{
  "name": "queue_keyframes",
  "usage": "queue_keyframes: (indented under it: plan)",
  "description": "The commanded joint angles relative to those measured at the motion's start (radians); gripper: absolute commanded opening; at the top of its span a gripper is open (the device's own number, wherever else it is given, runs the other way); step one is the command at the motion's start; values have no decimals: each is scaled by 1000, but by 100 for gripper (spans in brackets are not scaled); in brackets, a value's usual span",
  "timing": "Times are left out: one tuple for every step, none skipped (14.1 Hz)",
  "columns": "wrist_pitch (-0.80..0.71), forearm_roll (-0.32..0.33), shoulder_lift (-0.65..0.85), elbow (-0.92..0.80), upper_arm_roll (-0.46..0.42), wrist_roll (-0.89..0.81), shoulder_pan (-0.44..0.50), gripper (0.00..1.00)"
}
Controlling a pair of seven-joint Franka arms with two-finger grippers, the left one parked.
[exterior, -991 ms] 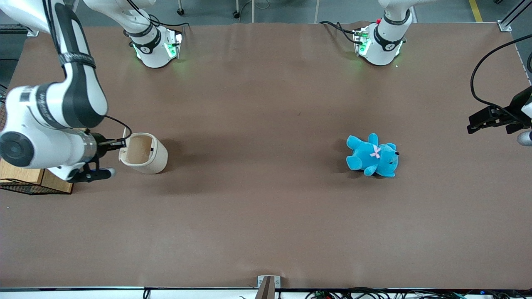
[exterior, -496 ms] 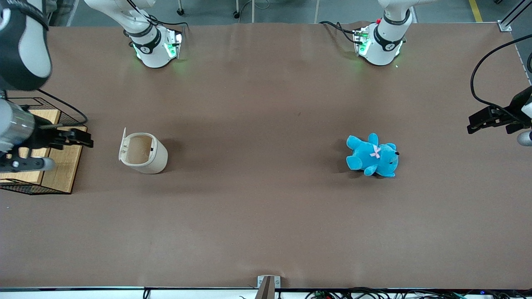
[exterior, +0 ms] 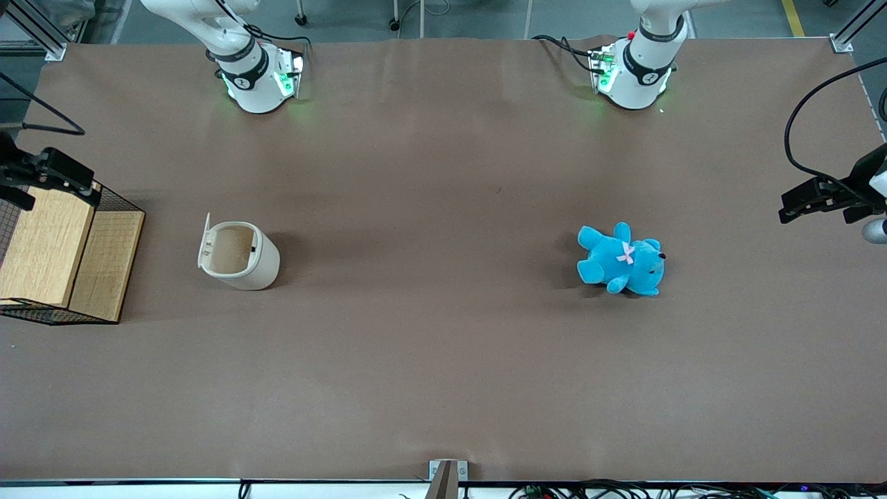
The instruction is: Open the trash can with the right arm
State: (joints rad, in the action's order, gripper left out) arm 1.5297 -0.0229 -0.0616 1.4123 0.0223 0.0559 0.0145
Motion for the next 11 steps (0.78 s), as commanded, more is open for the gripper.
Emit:
queue_keyframes:
  plan:
    - [39,8,55,100,-12,-4,-16,100]
    - [40,8,56,102,-10,-4,-22,100]
    - [38,6,57,102,-10,-4,-31,100]
    - [38,6,56,102,-10,-4,-31,100]
    - [40,6,54,102,-10,-7,-31,100]
    - [40,5,54,102,-10,-10,-31,100]
    - [40,1,54,100,-10,-10,-33,100]
    - [41,-2,54,100,-10,-10,-34,100]
    - [43,-2,54,100,-10,-10,-39,100]
    - [43,-2,54,100,-10,-10,-41,100]
    - [41,-2,55,99,-10,-8,-41,100]
